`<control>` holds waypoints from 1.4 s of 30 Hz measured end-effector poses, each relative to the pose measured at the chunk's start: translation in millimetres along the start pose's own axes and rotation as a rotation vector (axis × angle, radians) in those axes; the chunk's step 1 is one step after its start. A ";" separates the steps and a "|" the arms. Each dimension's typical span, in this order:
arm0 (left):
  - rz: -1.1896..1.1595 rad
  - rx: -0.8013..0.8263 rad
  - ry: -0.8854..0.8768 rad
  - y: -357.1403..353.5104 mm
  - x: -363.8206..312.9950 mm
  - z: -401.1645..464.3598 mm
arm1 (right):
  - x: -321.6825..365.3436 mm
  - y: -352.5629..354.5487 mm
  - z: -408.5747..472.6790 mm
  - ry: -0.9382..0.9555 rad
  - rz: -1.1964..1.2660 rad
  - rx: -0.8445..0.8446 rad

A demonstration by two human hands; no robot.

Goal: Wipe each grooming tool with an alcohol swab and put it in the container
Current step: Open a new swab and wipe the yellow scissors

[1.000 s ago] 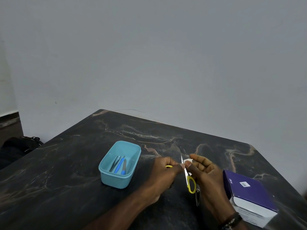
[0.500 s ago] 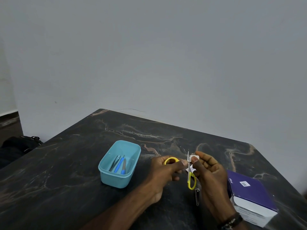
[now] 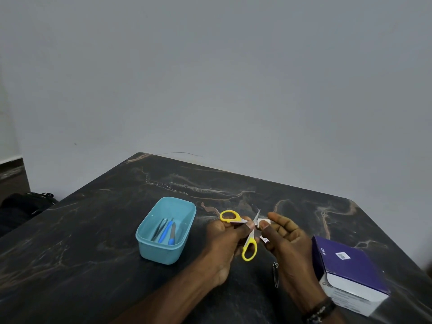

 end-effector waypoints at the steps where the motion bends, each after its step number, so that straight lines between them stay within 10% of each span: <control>1: 0.000 -0.007 0.005 0.4 -0.1 -0.1 | 0.2 -0.1 -0.3 0.000 -0.008 0.006; 42: 0.208 -0.064 -0.157 5.0 -23.8 -5.8 | 28.0 2.7 -3.9 0.159 -0.180 0.006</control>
Point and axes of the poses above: each hand's wrist, its own z-axis towards the middle knuckle, its own y-axis out of the back of the hand, x = y × z, the point moved 9 cm from there along z, towards the middle knuckle, and after that the axes turned 8 degrees about -x, right-handed, at the moved point
